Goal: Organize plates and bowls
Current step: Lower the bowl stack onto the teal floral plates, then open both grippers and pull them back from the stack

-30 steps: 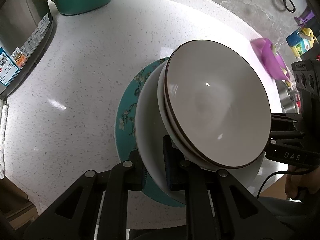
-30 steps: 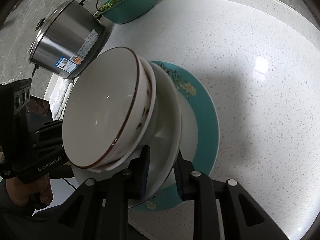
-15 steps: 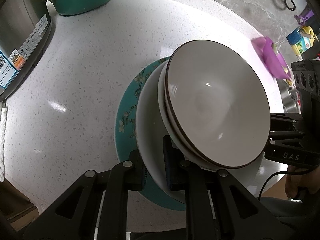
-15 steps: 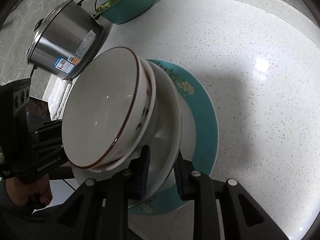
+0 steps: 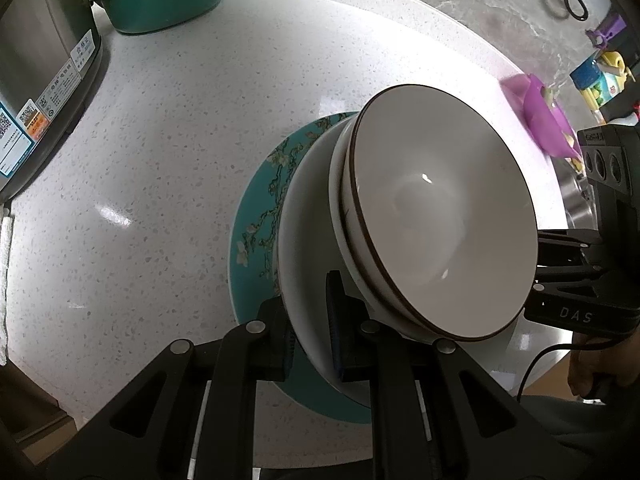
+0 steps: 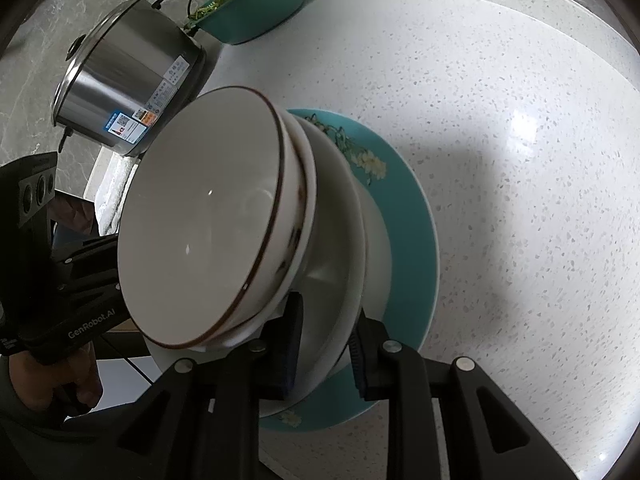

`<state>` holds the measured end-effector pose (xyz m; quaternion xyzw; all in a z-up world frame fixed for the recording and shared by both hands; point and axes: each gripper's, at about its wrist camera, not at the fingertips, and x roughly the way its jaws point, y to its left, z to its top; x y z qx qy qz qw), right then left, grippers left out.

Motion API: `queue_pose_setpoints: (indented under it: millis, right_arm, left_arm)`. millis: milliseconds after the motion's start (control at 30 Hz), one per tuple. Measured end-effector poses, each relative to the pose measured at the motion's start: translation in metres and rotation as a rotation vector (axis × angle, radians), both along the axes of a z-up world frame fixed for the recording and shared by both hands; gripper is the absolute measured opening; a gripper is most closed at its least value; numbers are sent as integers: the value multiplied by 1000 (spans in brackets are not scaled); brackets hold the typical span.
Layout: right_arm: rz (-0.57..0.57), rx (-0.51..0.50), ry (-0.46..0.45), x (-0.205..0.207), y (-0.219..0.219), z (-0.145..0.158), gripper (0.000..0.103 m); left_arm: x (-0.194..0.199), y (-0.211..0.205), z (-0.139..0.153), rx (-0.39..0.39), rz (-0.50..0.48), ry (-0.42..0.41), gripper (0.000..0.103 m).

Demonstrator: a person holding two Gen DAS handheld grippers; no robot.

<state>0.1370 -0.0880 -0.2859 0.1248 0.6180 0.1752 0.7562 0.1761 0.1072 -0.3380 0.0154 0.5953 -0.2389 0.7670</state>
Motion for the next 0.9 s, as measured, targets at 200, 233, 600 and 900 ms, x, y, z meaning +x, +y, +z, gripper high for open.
queue_pose_setpoints:
  millis: [200, 233, 600, 900]
  right_arm:
    - [-7, 0, -7, -1, 0, 1, 26]
    - [-10, 0, -8, -2, 0, 2, 27]
    - [-77, -36, -17, -7, 0, 5, 42]
    - [-174, -66, -40, -23, 0, 14, 49]
  left_arm:
    - [1, 5, -1, -16, 5, 3, 14]
    - [1, 6, -1, -15, 5, 2, 16]
    - [0, 11, 9, 8, -25, -37, 34]
    - [-4, 16, 19, -20, -89, -60, 49]
